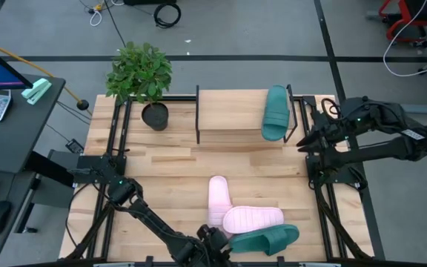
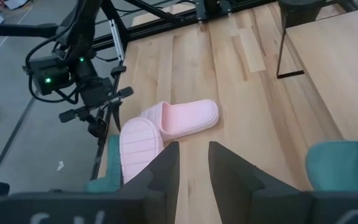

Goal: Pick and place slides into the shelf
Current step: Put the dark green slipper on the shelf

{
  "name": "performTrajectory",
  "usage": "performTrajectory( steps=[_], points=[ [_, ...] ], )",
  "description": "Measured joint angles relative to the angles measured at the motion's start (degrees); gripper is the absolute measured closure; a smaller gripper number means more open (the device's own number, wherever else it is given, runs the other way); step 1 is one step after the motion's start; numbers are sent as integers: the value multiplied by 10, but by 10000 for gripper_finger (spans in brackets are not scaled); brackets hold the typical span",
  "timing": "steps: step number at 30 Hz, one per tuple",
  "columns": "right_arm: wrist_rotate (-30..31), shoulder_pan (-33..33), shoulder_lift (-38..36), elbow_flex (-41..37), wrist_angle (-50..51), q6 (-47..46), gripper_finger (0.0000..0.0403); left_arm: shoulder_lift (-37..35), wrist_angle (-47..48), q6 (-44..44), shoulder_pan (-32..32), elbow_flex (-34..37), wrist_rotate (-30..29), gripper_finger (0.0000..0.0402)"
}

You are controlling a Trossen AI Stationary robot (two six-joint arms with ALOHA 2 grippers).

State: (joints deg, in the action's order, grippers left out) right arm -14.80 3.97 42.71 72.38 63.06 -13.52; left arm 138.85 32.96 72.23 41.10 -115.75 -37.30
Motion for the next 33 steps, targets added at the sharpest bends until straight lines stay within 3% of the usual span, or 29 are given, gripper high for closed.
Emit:
performTrajectory(
  steps=[12, 20, 28, 33],
  points=[
    [-11, 0, 18, 0, -1, 3, 311, 0, -16, -40, -21, 0, -9, 133],
    [-13, 0, 18, 0, -1, 0, 311, 8, -39, -39, -36, -1, 30, 103],
    [-14, 0, 18, 0, -1, 0, 311, 18, -88, -40, -43, -1, 56, 112],
    [-15, 0, 18, 0, -1, 0, 311, 18, -85, -40, -50, -1, 94, 165]
  ],
)
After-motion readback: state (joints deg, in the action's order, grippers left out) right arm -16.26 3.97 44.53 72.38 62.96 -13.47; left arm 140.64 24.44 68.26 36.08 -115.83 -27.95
